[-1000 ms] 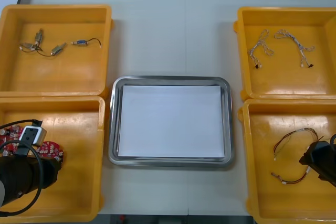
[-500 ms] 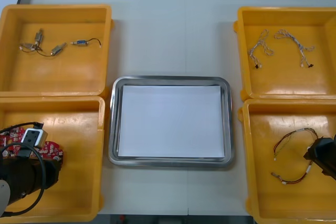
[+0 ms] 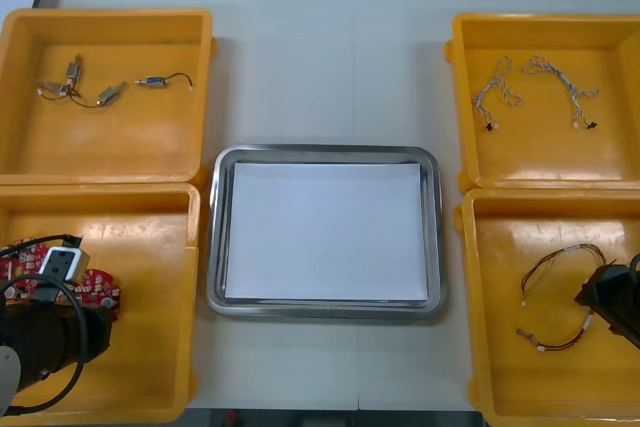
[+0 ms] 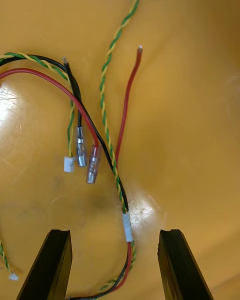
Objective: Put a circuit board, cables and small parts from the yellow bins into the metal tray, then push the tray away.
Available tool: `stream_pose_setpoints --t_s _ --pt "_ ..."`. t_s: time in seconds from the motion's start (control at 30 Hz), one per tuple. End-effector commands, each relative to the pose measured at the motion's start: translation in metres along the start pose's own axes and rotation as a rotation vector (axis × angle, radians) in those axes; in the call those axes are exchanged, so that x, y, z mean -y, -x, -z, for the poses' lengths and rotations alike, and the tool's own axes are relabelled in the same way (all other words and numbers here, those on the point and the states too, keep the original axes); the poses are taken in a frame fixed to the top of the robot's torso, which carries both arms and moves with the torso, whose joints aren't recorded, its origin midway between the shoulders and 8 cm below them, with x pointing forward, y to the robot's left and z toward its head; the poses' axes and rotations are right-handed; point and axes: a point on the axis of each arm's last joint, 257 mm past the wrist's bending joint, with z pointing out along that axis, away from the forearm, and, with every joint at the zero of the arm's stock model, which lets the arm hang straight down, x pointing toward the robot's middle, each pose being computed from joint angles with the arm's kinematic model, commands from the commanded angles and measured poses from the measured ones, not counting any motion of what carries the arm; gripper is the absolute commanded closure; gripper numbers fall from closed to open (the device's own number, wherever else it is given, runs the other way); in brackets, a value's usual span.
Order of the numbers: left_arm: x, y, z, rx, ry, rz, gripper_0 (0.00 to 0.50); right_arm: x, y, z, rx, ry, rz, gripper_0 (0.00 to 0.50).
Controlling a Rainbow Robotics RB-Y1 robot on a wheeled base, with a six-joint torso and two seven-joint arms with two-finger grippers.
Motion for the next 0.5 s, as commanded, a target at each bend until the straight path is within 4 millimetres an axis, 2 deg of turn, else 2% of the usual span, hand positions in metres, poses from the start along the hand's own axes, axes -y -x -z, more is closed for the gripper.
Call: stream_pose_setpoints --t_s 0.03,0.13,0.2,0.3,0.37,0.4,0.43,0.5 --pt "0.008 -0.018 -0.001 -0.025 -0.005 0.02 0.114 -0.002 -0.011 -0.008 -0.002 0.002 0.076 0.0" --pt "0.008 -0.018 -0.001 -0.026 -0.003 0.018 0.13 -0.001 -0.015 -0.012 -0.002 0.004 0.079 0.0" --pt "0.007 -0.019 -0.001 -0.027 0.0 0.018 0.16 -0.001 -0.016 -0.014 0.0 0.006 0.08 0.0" --pt "0.007 -0.02 -0.001 -0.029 0.0 0.02 0.274 0.0 -0.019 -0.019 0.001 0.012 0.079 0.0" --pt "0.007 -0.02 -0.001 -0.029 0.002 0.021 0.422 0.0 -0.021 -0.022 0.001 0.014 0.082 0.0" --pt "0.007 -0.02 -0.001 -0.029 0.002 0.021 0.445 0.0 -0.021 -0.022 0.001 0.017 0.082 0.0" --pt "0.007 -0.02 -0.001 -0.029 0.002 0.022 0.495 0.0 -0.023 -0.023 0.0 0.018 0.084 0.0" --pt "0.007 -0.02 -0.001 -0.029 0.002 0.024 0.5 0.0 -0.024 -0.024 0.001 0.02 0.084 0.0"
